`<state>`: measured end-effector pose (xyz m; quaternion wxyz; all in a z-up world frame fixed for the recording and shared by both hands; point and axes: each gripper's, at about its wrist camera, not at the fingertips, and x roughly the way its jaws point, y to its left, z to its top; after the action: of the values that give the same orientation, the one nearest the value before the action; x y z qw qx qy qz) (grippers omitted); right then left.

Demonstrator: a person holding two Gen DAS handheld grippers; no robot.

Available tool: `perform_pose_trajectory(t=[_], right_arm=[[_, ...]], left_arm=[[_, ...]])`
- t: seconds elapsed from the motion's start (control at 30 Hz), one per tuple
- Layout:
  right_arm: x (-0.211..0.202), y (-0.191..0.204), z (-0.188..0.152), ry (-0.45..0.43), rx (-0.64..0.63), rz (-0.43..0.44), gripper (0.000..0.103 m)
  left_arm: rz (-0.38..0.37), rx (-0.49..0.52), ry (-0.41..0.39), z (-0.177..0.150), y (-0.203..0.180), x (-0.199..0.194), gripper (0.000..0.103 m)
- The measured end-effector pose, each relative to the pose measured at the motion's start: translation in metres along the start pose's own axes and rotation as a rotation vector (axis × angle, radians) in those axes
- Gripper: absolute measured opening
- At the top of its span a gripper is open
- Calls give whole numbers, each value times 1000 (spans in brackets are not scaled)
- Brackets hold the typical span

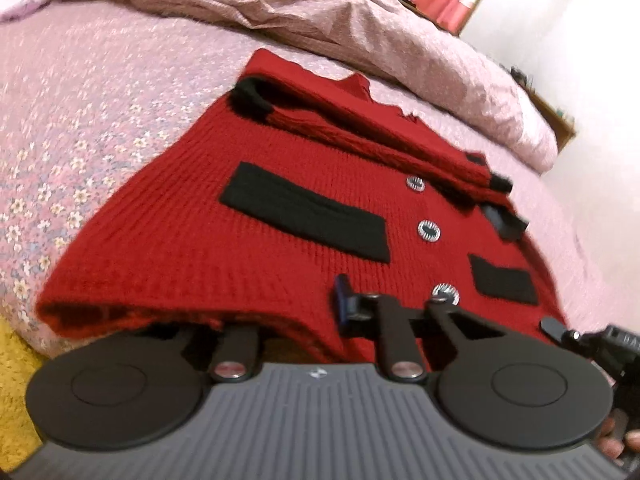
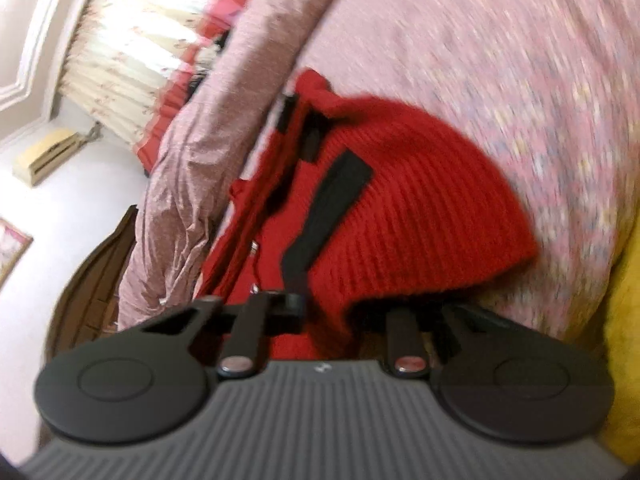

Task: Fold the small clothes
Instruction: 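Grasp the hem with both grippers and fold it up toward the collar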

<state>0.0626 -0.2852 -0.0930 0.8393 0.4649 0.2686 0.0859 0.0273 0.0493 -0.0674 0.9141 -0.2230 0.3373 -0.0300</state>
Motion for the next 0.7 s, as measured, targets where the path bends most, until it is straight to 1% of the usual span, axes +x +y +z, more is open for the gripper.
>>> perform_pose_trajectory(t=[0.03, 0.1, 0.2, 0.47, 0.57, 0.7], right_arm=[[-3, 5, 2, -15, -19, 14, 14], [-7, 17, 5, -42, -66, 40, 13], [-11, 33, 10, -74, -111, 67, 13], [-9, 56, 35, -97, -143, 131, 13], [-1, 70, 49, -103, -163, 156, 13], [12, 85, 66, -111, -200, 183, 13]], left_arm=[[-9, -12, -4, 3, 1, -3, 17], [-26, -2, -29, 9, 0, -11, 17], [-61, 18, -86, 19, -6, -23, 17], [-118, 17, -158, 57, -22, -39, 17], [-137, 12, -181, 77, -28, -40, 17], [-137, 32, -217, 105, -37, -33, 17]])
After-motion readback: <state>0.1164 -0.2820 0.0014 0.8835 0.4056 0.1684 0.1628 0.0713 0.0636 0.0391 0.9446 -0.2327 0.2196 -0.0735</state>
